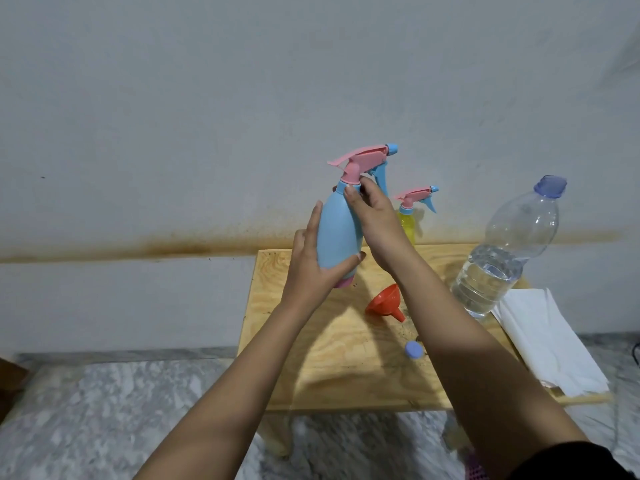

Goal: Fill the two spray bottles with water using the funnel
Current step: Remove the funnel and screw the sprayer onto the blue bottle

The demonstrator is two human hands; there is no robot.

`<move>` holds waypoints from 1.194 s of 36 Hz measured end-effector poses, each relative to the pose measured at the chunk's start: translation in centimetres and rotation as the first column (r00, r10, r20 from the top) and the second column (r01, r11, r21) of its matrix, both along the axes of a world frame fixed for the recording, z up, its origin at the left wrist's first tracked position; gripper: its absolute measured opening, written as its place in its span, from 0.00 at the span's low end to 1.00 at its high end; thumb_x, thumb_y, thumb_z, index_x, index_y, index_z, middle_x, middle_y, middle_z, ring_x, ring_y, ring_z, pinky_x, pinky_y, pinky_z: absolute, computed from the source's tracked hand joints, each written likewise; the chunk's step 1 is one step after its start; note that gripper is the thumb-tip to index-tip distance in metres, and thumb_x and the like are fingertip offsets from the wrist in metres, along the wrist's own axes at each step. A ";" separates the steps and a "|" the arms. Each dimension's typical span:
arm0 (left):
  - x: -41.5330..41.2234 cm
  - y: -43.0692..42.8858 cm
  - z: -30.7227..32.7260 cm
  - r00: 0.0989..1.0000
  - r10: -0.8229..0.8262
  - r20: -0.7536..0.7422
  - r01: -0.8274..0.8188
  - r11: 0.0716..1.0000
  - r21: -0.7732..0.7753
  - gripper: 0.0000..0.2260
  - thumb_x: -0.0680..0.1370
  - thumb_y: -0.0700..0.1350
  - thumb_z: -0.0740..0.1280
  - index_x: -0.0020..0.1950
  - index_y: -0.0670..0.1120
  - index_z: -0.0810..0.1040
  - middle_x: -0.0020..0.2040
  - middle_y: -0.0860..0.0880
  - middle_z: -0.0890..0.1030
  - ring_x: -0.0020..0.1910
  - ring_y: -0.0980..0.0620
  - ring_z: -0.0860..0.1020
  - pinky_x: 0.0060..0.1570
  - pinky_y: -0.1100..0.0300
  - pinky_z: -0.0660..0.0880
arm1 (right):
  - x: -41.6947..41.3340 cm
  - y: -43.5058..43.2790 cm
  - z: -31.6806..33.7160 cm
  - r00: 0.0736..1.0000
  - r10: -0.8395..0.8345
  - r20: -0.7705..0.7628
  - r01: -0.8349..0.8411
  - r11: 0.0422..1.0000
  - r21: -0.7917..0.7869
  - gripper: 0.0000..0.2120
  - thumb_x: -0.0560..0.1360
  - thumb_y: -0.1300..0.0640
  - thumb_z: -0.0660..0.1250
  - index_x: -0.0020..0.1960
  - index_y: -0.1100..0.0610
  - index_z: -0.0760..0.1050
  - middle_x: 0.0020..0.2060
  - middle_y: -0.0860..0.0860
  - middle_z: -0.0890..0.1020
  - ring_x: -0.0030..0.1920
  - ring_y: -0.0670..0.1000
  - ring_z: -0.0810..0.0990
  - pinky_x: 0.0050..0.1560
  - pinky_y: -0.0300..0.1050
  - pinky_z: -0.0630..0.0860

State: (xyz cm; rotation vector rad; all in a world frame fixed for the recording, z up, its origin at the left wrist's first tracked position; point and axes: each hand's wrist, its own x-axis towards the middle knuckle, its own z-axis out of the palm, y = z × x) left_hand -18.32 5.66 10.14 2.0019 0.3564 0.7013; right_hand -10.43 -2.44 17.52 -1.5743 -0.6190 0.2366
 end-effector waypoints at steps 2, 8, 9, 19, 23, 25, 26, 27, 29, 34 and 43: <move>-0.1 -0.1 0.1 0.999 -0.036 -0.009 0.036 0.999 -0.007 0.45 0.66 0.59 0.74 0.75 0.64 0.50 0.62 0.56 0.65 0.59 0.57 0.70 0.56 0.58 0.72 | 0.0 -0.3 0.1 1.000 0.009 -0.011 -0.009 1.000 0.010 0.08 0.80 0.53 0.58 0.56 0.56 0.72 0.54 0.59 0.78 0.48 0.47 0.75 0.53 0.46 0.73; -1.0 1.2 0.4 0.939 -0.341 -0.037 0.333 0.933 -0.138 0.37 0.73 0.55 0.67 0.73 0.69 0.47 0.68 0.74 0.61 0.64 0.64 0.71 0.57 0.61 0.75 | 0.1 -1.6 0.3 0.992 0.117 -0.051 -0.116 0.993 0.016 0.10 0.80 0.56 0.58 0.57 0.59 0.73 0.49 0.56 0.77 0.47 0.48 0.76 0.51 0.45 0.74; -1.1 1.5 0.3 0.932 -0.361 -0.038 0.352 0.924 -0.152 0.37 0.74 0.52 0.67 0.74 0.68 0.48 0.65 0.78 0.61 0.62 0.66 0.71 0.55 0.64 0.75 | 0.2 -1.8 0.3 0.987 0.144 -0.070 -0.142 0.989 0.031 0.08 0.80 0.56 0.58 0.56 0.57 0.73 0.49 0.54 0.77 0.47 0.48 0.76 0.51 0.45 0.74; -0.6 0.3 0.5 0.948 -0.318 0.032 0.319 0.935 -0.153 0.34 0.71 0.57 0.68 0.69 0.74 0.51 0.72 0.64 0.62 0.66 0.61 0.70 0.59 0.58 0.75 | 0.1 -1.7 -0.2 0.988 0.055 -0.142 -0.038 0.993 0.116 0.07 0.77 0.55 0.66 0.52 0.58 0.75 0.47 0.52 0.81 0.48 0.50 0.78 0.53 0.49 0.75; -0.5 -0.2 0.3 0.955 -0.294 0.043 0.297 0.946 -0.130 0.34 0.71 0.58 0.68 0.68 0.76 0.51 0.74 0.58 0.60 0.69 0.56 0.68 0.63 0.47 0.73 | 0.1 -1.9 0.0 0.979 0.096 -0.179 -0.080 0.993 0.090 0.11 0.79 0.53 0.61 0.57 0.56 0.76 0.53 0.50 0.81 0.51 0.48 0.79 0.57 0.51 0.76; -0.5 -0.4 0.3 0.958 -0.282 0.040 0.285 0.951 -0.123 0.35 0.71 0.58 0.68 0.69 0.75 0.51 0.74 0.58 0.60 0.69 0.56 0.68 0.63 0.47 0.73 | 0.1 -2.0 0.0 0.982 0.100 -0.163 -0.088 0.993 0.082 0.13 0.79 0.52 0.60 0.58 0.57 0.76 0.53 0.50 0.81 0.51 0.48 0.78 0.56 0.49 0.76; -0.5 -0.4 0.2 0.959 -0.279 0.038 0.282 0.952 -0.121 0.35 0.71 0.58 0.68 0.70 0.74 0.50 0.74 0.58 0.60 0.68 0.56 0.68 0.63 0.47 0.73 | 0.1 -2.1 0.0 0.984 0.091 -0.150 -0.079 0.993 0.086 0.13 0.79 0.53 0.60 0.58 0.58 0.77 0.53 0.49 0.81 0.51 0.48 0.78 0.54 0.47 0.76; -0.5 -0.4 0.1 0.960 -0.277 0.032 0.279 0.953 -0.120 0.36 0.71 0.58 0.68 0.71 0.73 0.50 0.73 0.58 0.61 0.68 0.56 0.68 0.63 0.48 0.74 | 0.1 -2.1 0.0 0.988 0.076 -0.138 -0.064 0.994 0.090 0.12 0.79 0.53 0.60 0.56 0.58 0.77 0.51 0.49 0.81 0.49 0.47 0.78 0.52 0.45 0.76; -0.3 -0.3 0.0 0.964 -0.267 0.014 0.267 0.957 -0.113 0.38 0.70 0.59 0.68 0.73 0.70 0.50 0.70 0.63 0.62 0.67 0.60 0.68 0.61 0.54 0.74 | -0.1 -2.1 0.0 0.993 0.034 -0.114 -0.025 0.996 0.081 0.10 0.79 0.52 0.61 0.51 0.57 0.77 0.45 0.49 0.80 0.46 0.47 0.77 0.47 0.43 0.74; -0.1 -0.4 -0.3 0.979 -0.205 0.015 0.205 0.978 -0.042 0.40 0.70 0.59 0.69 0.75 0.66 0.48 0.62 0.65 0.64 0.58 0.76 0.65 0.50 0.79 0.66 | -0.3 -1.5 -0.2 0.997 -0.054 -0.061 0.057 0.997 0.049 0.10 0.79 0.52 0.61 0.51 0.56 0.77 0.44 0.52 0.79 0.43 0.46 0.75 0.46 0.42 0.72; 0.0 -1.7 -1.0 0.996 -0.091 -0.006 0.091 0.994 0.053 0.41 0.70 0.57 0.67 0.75 0.64 0.45 0.60 0.49 0.66 0.50 0.71 0.68 0.47 0.71 0.69 | -0.2 -1.2 -0.6 0.985 -0.172 0.005 0.172 0.985 -0.014 0.12 0.78 0.53 0.63 0.50 0.62 0.77 0.46 0.61 0.80 0.43 0.50 0.75 0.47 0.48 0.71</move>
